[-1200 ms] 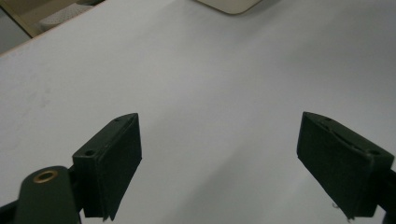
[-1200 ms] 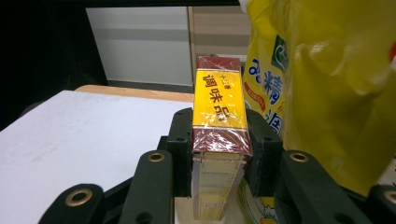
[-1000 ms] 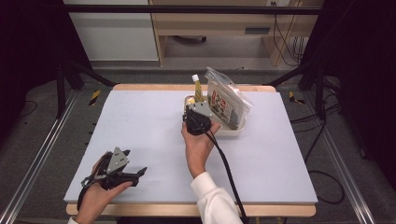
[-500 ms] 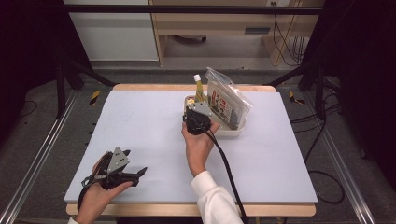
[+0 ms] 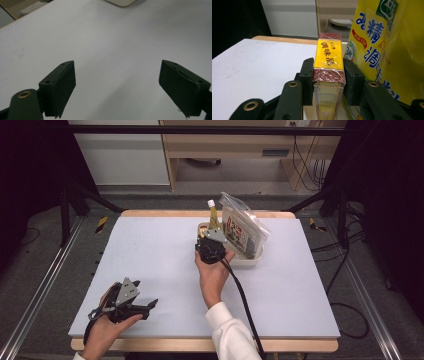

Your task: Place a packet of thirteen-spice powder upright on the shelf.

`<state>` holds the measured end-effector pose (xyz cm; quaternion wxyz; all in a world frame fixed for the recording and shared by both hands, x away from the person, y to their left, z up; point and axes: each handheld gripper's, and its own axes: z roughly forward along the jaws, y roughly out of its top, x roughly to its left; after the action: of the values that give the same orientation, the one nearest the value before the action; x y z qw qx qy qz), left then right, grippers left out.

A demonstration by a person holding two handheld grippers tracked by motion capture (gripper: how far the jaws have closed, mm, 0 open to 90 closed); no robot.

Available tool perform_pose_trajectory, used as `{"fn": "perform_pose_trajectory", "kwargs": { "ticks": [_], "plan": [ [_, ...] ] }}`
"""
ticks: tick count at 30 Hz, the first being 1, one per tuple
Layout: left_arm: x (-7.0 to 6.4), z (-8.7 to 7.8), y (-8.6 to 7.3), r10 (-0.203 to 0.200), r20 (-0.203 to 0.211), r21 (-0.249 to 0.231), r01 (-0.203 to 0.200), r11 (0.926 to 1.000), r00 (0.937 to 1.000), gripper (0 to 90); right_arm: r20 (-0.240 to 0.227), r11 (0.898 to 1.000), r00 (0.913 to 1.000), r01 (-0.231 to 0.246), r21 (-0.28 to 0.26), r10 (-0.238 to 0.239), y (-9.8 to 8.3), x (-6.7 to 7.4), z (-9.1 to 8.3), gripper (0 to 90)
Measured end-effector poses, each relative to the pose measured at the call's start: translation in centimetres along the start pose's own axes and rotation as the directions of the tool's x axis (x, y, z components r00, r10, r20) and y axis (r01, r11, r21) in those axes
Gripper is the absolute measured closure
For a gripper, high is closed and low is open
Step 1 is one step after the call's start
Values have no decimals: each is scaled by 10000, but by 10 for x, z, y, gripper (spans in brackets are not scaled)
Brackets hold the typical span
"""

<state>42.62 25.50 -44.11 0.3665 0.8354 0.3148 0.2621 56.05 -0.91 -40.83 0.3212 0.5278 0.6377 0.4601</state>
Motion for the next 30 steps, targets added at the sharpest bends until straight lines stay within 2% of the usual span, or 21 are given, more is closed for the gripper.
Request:
{"fn": "perform_pose_trajectory", "kwargs": {
  "ticks": [6, 11, 20, 27, 30],
  "plan": [
    [0, 0, 0, -21, 12, -11, 21, 10000, 10000, 138, -325, 9996, 9995, 46, 288, -37, 0, -4, -1, 622],
    [1, -1, 0, -95, -51, -100, 95, 9999, 9999, 138, -578, 9997, 9980, 254, -35, -255, 4, -4, -9, 595],
    [1, 0, 0, -133, -109, -122, 132, 9998, 9999, 127, -867, 9974, 9938, 680, -253, -699, 2, -1, -32, 519],
    [1, 0, 1, -45, -3, -176, 45, 9998, 10000, 118, -1592, 9947, 9820, 1031, 34, -1012, -2, -1, -45, 389],
    [1, -1, 1, -74, -19, -206, 74, 9998, 10000, 101, -1682, 9919, 9779, 1267, 46, -1241, -2, 1, -51, 336]
  ]
}}
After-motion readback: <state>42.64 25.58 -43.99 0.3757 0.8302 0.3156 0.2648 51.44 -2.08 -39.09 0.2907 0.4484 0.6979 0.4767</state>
